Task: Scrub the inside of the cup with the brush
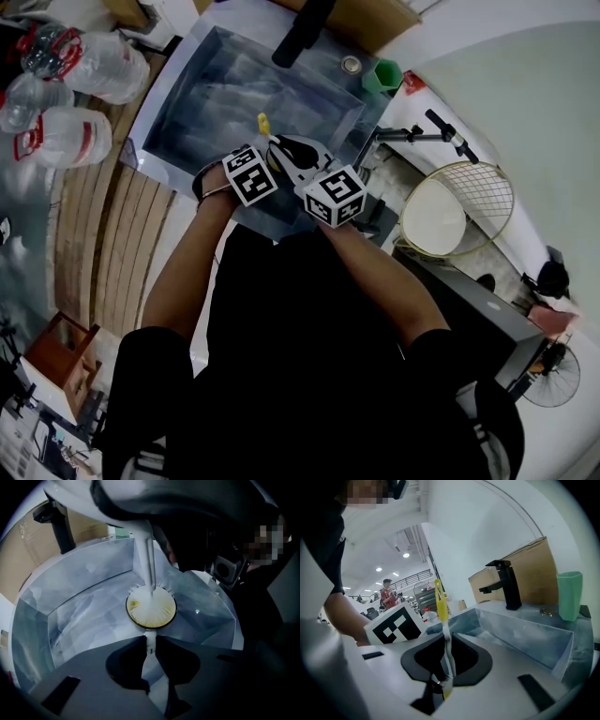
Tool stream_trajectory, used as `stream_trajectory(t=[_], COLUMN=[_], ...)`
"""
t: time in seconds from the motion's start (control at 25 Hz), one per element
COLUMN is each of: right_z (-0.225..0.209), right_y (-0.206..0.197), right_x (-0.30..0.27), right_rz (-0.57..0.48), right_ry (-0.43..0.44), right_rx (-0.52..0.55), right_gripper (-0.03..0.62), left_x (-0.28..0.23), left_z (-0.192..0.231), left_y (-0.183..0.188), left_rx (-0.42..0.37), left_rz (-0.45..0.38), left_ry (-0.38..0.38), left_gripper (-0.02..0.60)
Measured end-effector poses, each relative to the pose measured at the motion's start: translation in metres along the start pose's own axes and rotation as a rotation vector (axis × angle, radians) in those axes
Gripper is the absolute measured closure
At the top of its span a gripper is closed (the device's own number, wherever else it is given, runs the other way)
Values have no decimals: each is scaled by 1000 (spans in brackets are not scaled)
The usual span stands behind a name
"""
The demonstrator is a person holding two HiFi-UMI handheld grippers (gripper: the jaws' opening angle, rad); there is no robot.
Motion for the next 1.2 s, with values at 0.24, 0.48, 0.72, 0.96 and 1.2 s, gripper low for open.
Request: stream_trajectory(t=[0.24, 0.48, 0.72, 0.96, 1.2], right_z=[7, 8, -5, 1, -11], right_y=[34, 13, -1, 30, -13], right_x=[24, 37, 35, 68, 65], right_rz=[-73, -18, 21, -5, 109], right_ry=[9, -4, -42, -23, -49], right_rx=[-28, -32, -56, 33, 39], right_gripper=[540, 540, 539, 546, 546], left_x=[1, 1, 1, 1, 1], left_z=[-1, 0, -1, -2, -2], left_y=[-1, -2, 0, 0, 0], left_rx=[14, 24, 16, 29, 22], left_rz=[-8, -14, -7, -19, -16], left_ry=[-2, -3, -7, -13, -13], left_gripper=[511, 511, 511, 511, 511])
Point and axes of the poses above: the fingertips, and each gripper's own axes: x backward along the fingers, z to its left, y out of its top, the point moved 1 cm from there along x, backward along the fingers, and after that the axes turned 7 degrees about y, right-handed, at the moved point
